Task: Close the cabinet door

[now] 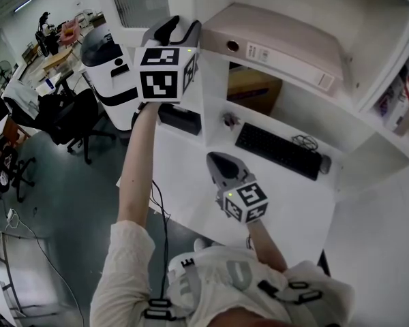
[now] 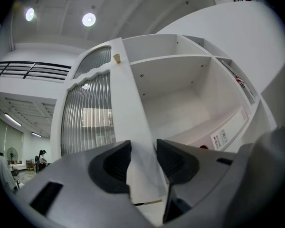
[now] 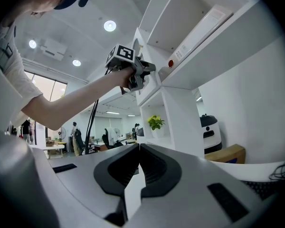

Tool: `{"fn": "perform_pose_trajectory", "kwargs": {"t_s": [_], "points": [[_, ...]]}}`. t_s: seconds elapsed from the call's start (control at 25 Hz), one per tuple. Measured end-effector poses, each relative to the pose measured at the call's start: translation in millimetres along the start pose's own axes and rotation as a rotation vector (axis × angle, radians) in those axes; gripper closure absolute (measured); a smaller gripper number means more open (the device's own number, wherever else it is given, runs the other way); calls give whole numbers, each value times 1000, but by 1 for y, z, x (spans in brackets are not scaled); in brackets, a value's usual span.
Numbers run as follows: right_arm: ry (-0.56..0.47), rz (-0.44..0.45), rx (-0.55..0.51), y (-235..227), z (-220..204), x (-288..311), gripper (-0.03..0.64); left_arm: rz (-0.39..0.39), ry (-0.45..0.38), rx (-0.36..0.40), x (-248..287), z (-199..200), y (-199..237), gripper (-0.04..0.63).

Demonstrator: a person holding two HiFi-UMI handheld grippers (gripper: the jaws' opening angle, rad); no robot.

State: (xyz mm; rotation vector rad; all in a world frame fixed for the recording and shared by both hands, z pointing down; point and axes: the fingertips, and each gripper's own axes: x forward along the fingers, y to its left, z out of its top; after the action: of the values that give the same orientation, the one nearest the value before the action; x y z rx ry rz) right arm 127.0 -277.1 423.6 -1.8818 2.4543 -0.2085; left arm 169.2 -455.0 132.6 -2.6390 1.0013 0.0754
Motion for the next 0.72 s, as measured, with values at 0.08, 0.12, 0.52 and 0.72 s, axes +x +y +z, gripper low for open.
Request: {"fn": "perform_pose_trajectory", "kwargs": {"t_s": [0.08,0.12,0.52,0.72], "points": [[5,3,-5,-1,-1,2,612,6,0,-9,0,0,0,422],[8,2,-4,-1,-2,3,611,7,-1,-11,0,0,0,423],[12,26,-15,10,-2,10,611,-15,19,-51,0,0,0,428],[8,46,-12,19,0,13,611,-46,70,-65,-2,1,0,430]]}}
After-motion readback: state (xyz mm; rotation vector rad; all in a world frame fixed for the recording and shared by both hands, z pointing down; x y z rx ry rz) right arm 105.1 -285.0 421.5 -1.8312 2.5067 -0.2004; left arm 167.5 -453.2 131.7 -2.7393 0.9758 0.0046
